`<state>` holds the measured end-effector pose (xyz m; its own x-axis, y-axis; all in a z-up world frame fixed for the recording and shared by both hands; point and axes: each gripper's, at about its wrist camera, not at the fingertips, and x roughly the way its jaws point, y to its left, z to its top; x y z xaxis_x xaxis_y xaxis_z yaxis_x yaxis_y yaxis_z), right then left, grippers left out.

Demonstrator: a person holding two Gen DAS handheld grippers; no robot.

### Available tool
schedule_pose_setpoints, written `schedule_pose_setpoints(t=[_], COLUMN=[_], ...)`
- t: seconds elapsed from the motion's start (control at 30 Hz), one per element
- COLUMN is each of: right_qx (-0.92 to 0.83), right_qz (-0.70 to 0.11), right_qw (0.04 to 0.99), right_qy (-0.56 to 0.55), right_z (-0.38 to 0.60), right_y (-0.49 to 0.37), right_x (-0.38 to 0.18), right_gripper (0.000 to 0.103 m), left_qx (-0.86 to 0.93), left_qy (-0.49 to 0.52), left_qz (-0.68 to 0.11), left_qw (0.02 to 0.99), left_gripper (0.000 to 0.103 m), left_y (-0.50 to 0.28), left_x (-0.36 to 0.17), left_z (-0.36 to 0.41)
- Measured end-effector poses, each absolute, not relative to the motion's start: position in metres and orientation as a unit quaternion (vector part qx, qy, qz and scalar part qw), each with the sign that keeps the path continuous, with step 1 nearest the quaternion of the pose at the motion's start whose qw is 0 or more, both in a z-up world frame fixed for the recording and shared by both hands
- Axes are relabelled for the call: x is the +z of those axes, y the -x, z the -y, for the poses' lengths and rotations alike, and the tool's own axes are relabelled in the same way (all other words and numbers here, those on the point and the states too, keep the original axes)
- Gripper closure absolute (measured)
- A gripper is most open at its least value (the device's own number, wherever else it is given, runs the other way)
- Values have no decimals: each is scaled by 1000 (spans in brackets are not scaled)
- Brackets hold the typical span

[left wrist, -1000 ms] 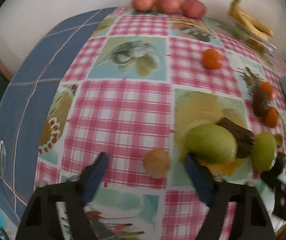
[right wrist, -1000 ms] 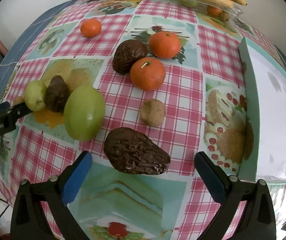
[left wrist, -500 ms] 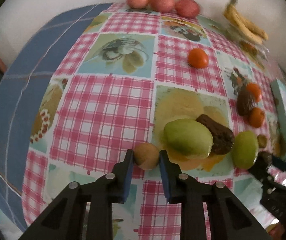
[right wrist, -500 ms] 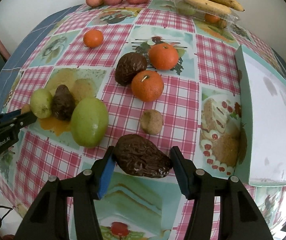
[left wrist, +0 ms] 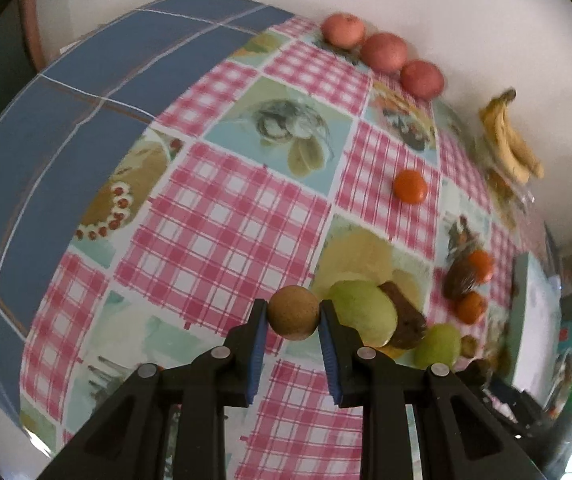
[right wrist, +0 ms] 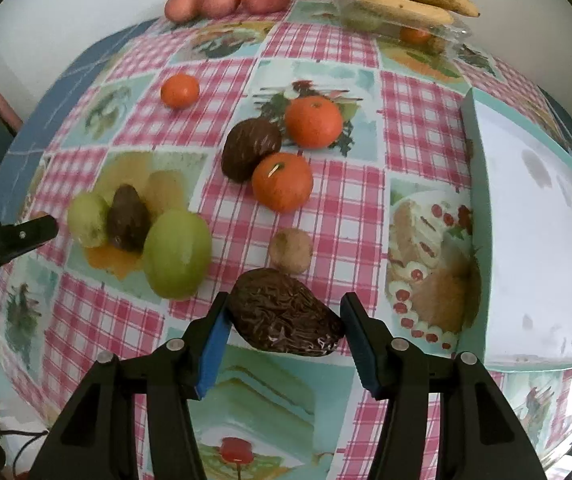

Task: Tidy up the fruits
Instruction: 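Close the right tool on the dark fruit while the left tool grasps the small brown fruit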

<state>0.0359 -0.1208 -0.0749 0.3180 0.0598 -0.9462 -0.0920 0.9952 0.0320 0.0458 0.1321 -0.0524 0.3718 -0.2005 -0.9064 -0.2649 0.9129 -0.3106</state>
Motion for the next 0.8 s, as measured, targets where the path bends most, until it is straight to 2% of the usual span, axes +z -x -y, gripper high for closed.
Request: schedule_pose_setpoints(t=[0.33,0.8], right_qx=[7,-140], right_qz=[-546,-511], right_qw=[837,842], right_qy=[-34,-97], right_z=[152,246], right_y=[-40,-68], right_x=[-44,-13], right_gripper=[46,46], left_qx=[-4,-90], left_qy=[225,165], left_qz=[-531,-531], left_qw=[817,826], left_gripper=[76,76], left_y=[-63,-99], left_x=[-11,14], left_z=[-100,21])
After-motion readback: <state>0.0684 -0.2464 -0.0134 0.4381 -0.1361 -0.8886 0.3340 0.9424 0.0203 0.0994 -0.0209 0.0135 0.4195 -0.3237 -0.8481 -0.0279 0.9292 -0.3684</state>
